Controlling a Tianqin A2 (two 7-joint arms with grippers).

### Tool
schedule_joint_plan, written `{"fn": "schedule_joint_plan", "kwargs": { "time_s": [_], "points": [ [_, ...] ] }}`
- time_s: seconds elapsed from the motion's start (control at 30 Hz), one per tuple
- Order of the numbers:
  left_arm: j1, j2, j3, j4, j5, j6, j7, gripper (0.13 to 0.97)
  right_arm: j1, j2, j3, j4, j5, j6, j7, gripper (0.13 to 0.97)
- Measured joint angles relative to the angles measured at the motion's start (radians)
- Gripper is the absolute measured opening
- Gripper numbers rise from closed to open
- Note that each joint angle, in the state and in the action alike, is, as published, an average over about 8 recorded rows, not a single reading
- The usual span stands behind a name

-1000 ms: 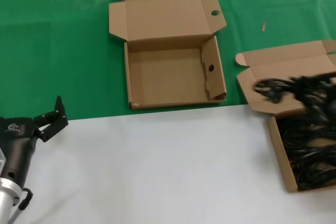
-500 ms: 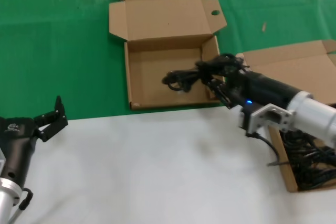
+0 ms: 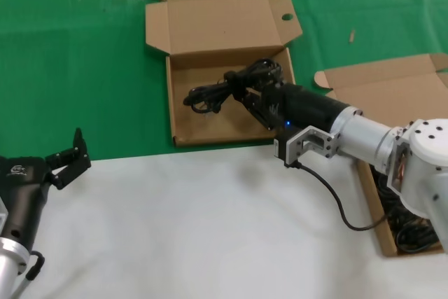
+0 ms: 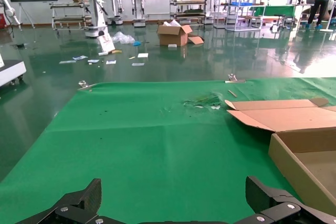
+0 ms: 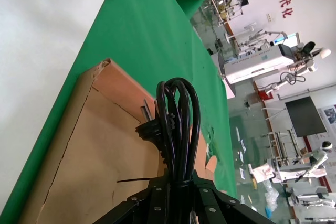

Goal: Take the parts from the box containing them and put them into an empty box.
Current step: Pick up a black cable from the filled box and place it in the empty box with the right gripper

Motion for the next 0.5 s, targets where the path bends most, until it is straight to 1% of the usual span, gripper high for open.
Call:
{"fn": "schedule_joint_plan", "kwargs": {
  "time_s": [0.13, 0.37, 0.5],
  "points": [
    [0.000, 0.000, 0.000, 0.000, 0.000, 0.000, 0.000, 0.966, 0.019, -0.013, 0.011, -0.047, 0.008, -0.006, -0.038, 0.201],
    [0.000, 0.000, 0.000, 0.000, 0.000, 0.000, 0.000, 0.966, 0.023, -0.015, 0.012, -0.055, 0.009, -0.006, -0.043, 0.201],
    [0.000, 0.000, 0.000, 0.000, 0.000, 0.000, 0.000, 0.966, 0.023, -0.015, 0.012, -0.055, 0.009, -0.006, -0.043, 0.228]
  ]
}}
